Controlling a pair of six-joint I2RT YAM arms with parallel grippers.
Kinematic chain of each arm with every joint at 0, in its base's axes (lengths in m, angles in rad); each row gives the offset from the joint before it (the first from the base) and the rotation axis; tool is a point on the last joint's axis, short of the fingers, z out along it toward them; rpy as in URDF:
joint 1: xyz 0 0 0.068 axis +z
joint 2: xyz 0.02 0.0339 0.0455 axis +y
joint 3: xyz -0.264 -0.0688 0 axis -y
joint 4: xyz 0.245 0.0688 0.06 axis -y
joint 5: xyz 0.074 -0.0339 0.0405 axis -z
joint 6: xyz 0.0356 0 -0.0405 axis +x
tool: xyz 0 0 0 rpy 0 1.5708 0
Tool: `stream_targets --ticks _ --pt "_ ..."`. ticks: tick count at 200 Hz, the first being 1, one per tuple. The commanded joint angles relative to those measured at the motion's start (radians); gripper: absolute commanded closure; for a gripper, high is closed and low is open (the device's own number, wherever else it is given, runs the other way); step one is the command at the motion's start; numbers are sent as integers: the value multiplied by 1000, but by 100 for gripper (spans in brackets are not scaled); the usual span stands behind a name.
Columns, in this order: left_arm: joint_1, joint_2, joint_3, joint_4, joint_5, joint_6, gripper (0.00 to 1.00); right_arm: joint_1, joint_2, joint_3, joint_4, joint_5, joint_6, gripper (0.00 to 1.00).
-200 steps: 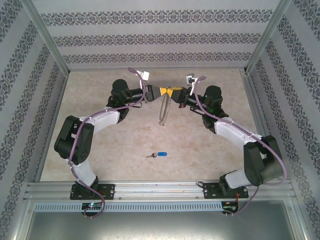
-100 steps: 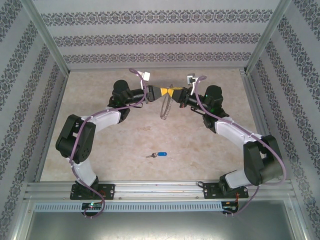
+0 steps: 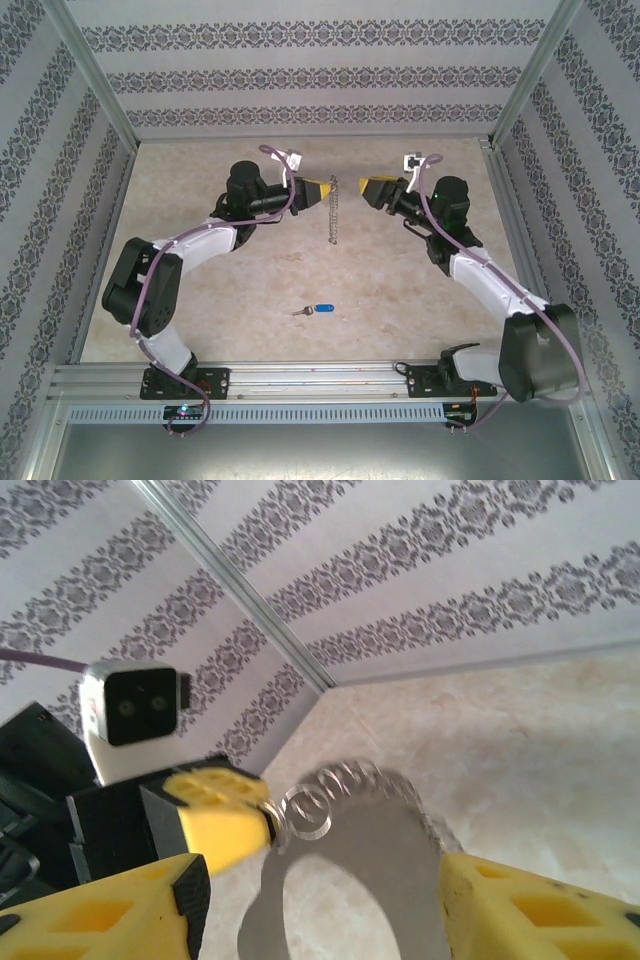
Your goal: Put the keys on the keyring
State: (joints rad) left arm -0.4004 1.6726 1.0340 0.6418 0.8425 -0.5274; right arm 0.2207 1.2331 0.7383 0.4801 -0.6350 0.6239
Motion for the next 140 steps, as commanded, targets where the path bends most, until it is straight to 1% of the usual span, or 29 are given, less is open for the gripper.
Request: stream_targets --ticks 1,24,54,67,84,115,140 --pt "-13 -70 -21 -96 -157 161 100 20 -44 -77 -184 86 -48 36" --pt "-12 -116 -71 -104 -282 213 100 76 -61 -141 -254 184 -83 32" --pt "-12 -176 -132 -88 -384 262 100 228 -50 -159 -388 341 -160 31" --pt "-13 -196 -150 -81 -412 275 100 286 -34 -159 -436 386 -179 29" --pt "-13 -224 -167 -79 -444 289 100 344 -9 -166 -465 423 -181 27" --pt "-13 -275 -194 -89 -476 306 100 493 37 -188 -464 469 -211 20" --pt "-12 -305 -207 -112 -491 318 100 582 78 -196 -445 466 -271 16"
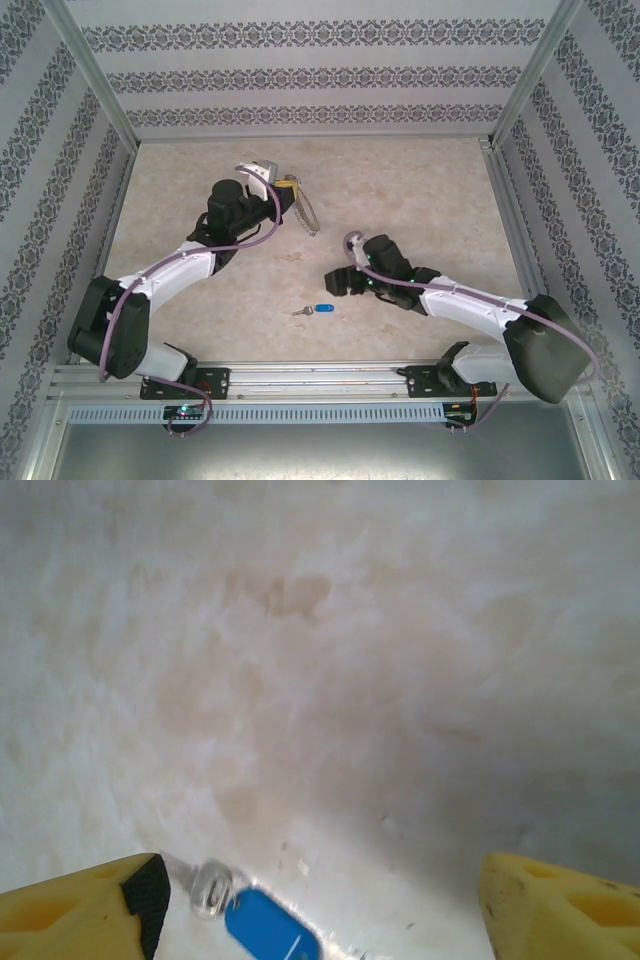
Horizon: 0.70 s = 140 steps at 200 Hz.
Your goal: Put the keys on the keyring
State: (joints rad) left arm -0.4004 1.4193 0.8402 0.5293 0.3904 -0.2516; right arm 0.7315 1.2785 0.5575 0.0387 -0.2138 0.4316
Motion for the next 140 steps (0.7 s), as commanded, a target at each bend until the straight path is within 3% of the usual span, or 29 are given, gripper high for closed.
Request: stream_targets --ticks 1,32,106,140 --pt "-12 -54 -13 -1 -39 43 100 73 34 -15 -3 44 -82 16" --pt "-13 -99 -33 -21 -56 46 100 115 98 -1 -4 63 -140 20" --pt "-12 -146 -51 -45 -87 45 100 144 199 59 25 -36 -223 43" --pt "-12 -148 -48 -53 -99 42 100 157 237 88 18 -45 -257 44"
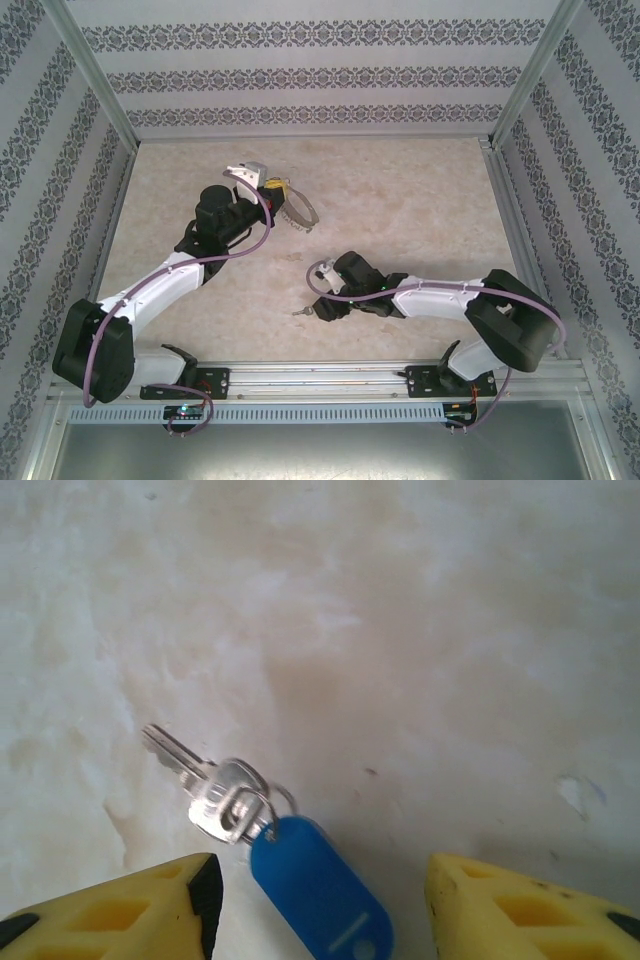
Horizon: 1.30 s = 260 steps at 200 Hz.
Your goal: Put the keys on the keyring
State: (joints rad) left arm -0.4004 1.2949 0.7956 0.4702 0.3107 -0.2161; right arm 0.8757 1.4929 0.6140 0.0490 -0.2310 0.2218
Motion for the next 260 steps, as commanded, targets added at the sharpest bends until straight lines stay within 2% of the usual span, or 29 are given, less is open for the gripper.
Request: stream_targets --ticks 1,61,88,161,216,260 --pt "-12 -23 -3 6 -20 8 100 13 24 33 8 -28 -47 44" --pt "-11 -27 3 -28 -30 20 100 29 97 76 11 -65 -77 48" --pt "-11 -24 9 -29 -28 22 100 35 119 92 6 -85 -83 55" --pt "-11 -13 24 -30 -13 18 100 39 138 75 11 -119 -72 67" --pt "-11 -16 22 -24 -11 11 100 39 160 82 -3 -65 -63 86" --pt "-12 -14 27 -22 -4 7 100 23 126 65 -9 37 -33 100"
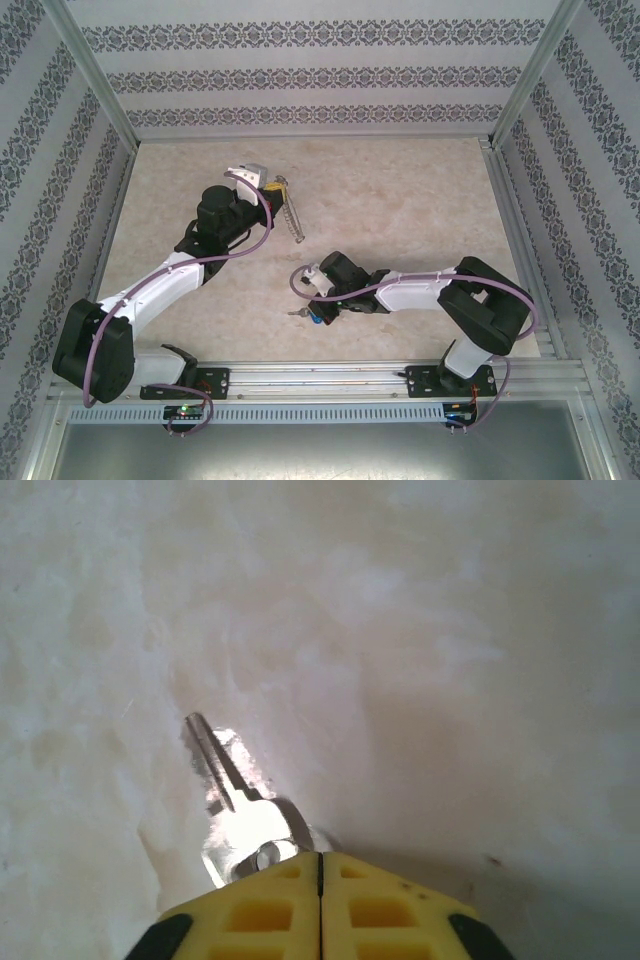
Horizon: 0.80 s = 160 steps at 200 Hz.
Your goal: Put the keys on the keyring
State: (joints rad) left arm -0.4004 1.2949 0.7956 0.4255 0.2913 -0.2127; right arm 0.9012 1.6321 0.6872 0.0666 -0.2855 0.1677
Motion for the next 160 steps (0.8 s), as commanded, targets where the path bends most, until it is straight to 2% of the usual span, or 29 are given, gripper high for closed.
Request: stream_targets --ticks 1,71,91,102,119,136,160 --pt "-12 -15 27 22 16 4 100 -4 -14 -9 -26 92 22 100" --pt "-11 -11 24 27 20 1 100 -159 -157 -110 2 191 150 100" --pt "-11 -12 21 31 22 2 100 -182 -190 -125 3 173 158 100" --pt "-12 -11 19 35 22 0 100 -180 -206 -129 7 136 153 85" --pt "-11 -7 19 40 25 -3 100 -165 -215 -132 20 86 143 68" --pt "-12 -4 21 44 29 -6 100 -132 -216 -125 19 77 129 59" --pt "-11 1 20 48 31 -9 100 -90 -189 -101 10 73 111 52"
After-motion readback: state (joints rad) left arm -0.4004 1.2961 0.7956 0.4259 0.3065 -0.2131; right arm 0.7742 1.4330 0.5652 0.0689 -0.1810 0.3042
